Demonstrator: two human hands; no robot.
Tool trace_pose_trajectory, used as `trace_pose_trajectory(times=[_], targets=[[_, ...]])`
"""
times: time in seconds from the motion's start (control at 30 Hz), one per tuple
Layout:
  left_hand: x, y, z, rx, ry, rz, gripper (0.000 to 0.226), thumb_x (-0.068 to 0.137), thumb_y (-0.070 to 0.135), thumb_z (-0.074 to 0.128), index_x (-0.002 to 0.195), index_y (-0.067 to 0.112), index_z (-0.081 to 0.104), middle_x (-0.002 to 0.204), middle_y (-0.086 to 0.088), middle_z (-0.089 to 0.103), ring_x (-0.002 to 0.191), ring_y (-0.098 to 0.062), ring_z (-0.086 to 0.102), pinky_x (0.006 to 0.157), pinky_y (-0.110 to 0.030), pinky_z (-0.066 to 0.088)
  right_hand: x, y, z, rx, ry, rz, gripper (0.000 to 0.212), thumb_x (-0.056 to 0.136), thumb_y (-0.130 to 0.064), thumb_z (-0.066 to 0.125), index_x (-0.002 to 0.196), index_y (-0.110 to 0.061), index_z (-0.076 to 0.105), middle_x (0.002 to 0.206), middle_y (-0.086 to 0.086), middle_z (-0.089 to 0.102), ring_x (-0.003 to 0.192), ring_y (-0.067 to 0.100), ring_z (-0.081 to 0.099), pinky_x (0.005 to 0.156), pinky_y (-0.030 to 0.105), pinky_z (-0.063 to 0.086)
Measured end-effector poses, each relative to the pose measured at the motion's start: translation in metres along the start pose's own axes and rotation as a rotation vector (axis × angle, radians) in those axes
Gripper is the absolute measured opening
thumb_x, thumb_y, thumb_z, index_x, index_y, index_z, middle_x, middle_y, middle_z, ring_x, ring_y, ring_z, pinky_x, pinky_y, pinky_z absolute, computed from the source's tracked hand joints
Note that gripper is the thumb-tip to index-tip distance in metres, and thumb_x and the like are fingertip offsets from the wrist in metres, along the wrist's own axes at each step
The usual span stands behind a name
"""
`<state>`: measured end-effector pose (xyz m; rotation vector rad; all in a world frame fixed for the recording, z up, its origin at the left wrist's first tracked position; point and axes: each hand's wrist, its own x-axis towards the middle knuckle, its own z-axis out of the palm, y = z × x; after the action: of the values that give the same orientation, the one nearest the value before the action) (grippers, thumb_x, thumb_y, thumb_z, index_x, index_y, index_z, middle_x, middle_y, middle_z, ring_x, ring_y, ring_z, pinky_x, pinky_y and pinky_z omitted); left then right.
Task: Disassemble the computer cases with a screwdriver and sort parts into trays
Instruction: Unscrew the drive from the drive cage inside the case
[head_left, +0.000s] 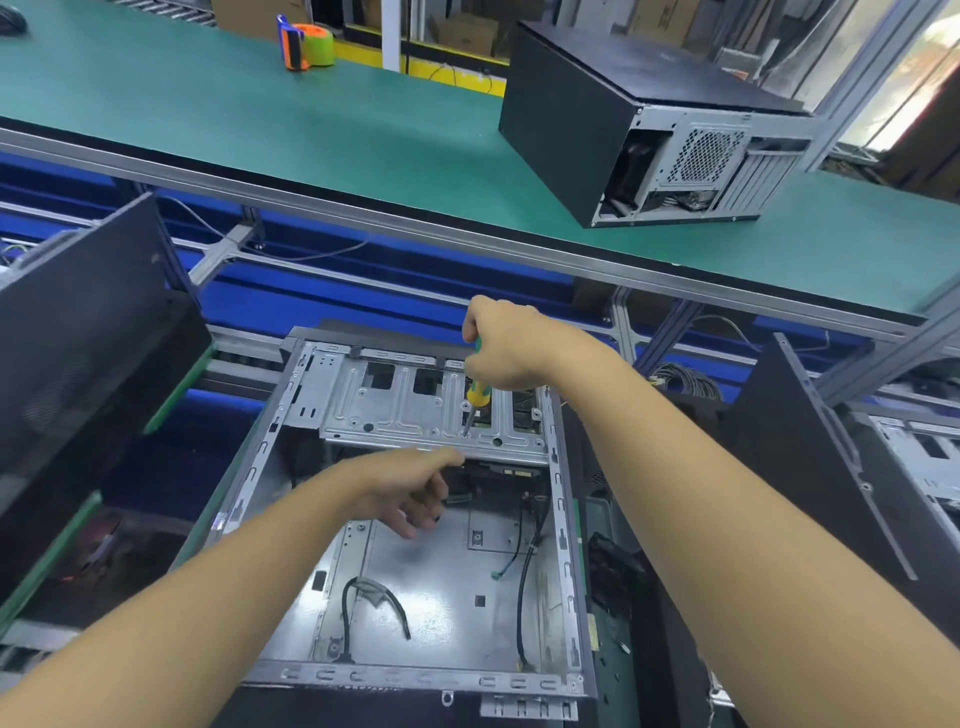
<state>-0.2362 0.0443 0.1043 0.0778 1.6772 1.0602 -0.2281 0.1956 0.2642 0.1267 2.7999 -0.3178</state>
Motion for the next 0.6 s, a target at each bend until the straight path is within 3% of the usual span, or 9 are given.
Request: trace_pose_trajectory(times=[0.07,0.13,0.17,0.27,0.33,0.4,0.47,0.53,0.6], targets=[[0.016,-0.013,0.01,-0.251,-0.022,0.007,0.042,0.09,0.053,0.065,0.106,0.014,0.057,0.113,-0.014,0.068,0.1,-0.025,0.067,0.083,-0.037,0.056,0.0,-0.002,0.003,-0.021,0.01,0.017,0.039,0.096,-0.032,0.054,0.13,-0.014,0.044,0.123,0.009,0.05,0.111,0.034,0.049,0.076,0.04,0.041],[0.032,-0.016,0.026,-0.594,0.013,0.115,0.036,0.086,0.034,0.075,0.111,0.016,0.058,0.126,-0.013,0.063,0.117,-0.027,0.059,0.103,-0.04,0.048,0.0,-0.004,0.008,-0.051,0.079,0.08,0.063,0.099,-0.052,0.048,0.145,-0.011,0.033,0.137,0.015,0.046,0.109,0.037,0.053,0.071,0.04,0.041],[0.039,-0.015,0.034,-0.749,0.037,0.17,0.04,0.082,0.026,0.078,0.113,0.01,0.058,0.125,-0.011,0.063,0.12,-0.027,0.055,0.107,-0.041,0.045,0.0,-0.006,0.01,-0.052,0.126,0.113,0.069,0.1,-0.058,0.041,0.148,-0.01,0.03,0.133,0.015,0.05,0.1,0.035,0.056,0.065,0.037,0.039],[0.053,-0.008,0.054,-1.023,0.09,0.247,0.053,0.073,0.012,0.082,0.114,-0.004,0.053,0.116,-0.011,0.06,0.118,-0.026,0.046,0.111,-0.044,0.043,0.001,-0.008,0.013,-0.055,0.216,0.11,0.036,0.107,-0.038,0.036,0.124,-0.007,0.043,0.104,0.011,0.058,0.073,0.027,0.047,0.05,0.034,0.026],[0.06,-0.002,0.06,-1.112,0.124,0.237,0.039,0.081,0.004,0.077,0.111,-0.006,0.055,0.109,-0.011,0.059,0.112,-0.023,0.045,0.11,-0.044,0.043,0.001,-0.007,0.011,-0.036,0.188,0.059,0.013,0.103,-0.018,0.041,0.112,-0.008,0.043,0.111,0.014,0.056,0.077,0.028,0.049,0.055,0.034,0.032],[0.064,0.0,0.062,-1.134,0.161,0.229,0.031,0.085,-0.001,0.073,0.111,-0.006,0.058,0.115,-0.013,0.065,0.106,-0.02,0.055,0.101,-0.038,0.048,0.0,-0.005,0.005,0.023,0.082,0.016,0.018,0.097,-0.016,0.048,0.115,-0.012,0.047,0.12,0.011,0.049,0.095,0.032,0.051,0.07,0.037,0.04],[0.066,-0.001,0.061,-1.125,0.179,0.225,0.025,0.085,-0.002,0.073,0.107,-0.004,0.061,0.105,-0.017,0.073,0.096,-0.021,0.063,0.092,-0.035,0.052,-0.003,-0.005,0.0,0.082,0.006,0.002,0.025,0.093,-0.02,0.055,0.117,-0.018,0.05,0.124,0.008,0.044,0.106,0.032,0.05,0.077,0.039,0.043],[0.068,-0.001,0.061,-1.12,0.178,0.223,0.027,0.084,-0.002,0.073,0.108,-0.005,0.062,0.098,-0.015,0.074,0.095,-0.02,0.062,0.094,-0.036,0.052,-0.004,-0.003,0.003,0.029,0.03,0.047,0.037,0.095,-0.033,0.056,0.126,-0.017,0.046,0.131,0.011,0.04,0.111,0.036,0.051,0.076,0.042,0.044],[0.071,-0.002,0.061,-1.123,0.185,0.227,0.036,0.083,-0.002,0.074,0.115,-0.007,0.059,0.112,-0.015,0.066,0.101,-0.02,0.056,0.099,-0.036,0.049,-0.003,-0.002,0.008,-0.044,0.139,0.151,0.059,0.1,-0.053,0.046,0.141,-0.012,0.034,0.137,0.016,0.042,0.106,0.038,0.054,0.066,0.041,0.039]])
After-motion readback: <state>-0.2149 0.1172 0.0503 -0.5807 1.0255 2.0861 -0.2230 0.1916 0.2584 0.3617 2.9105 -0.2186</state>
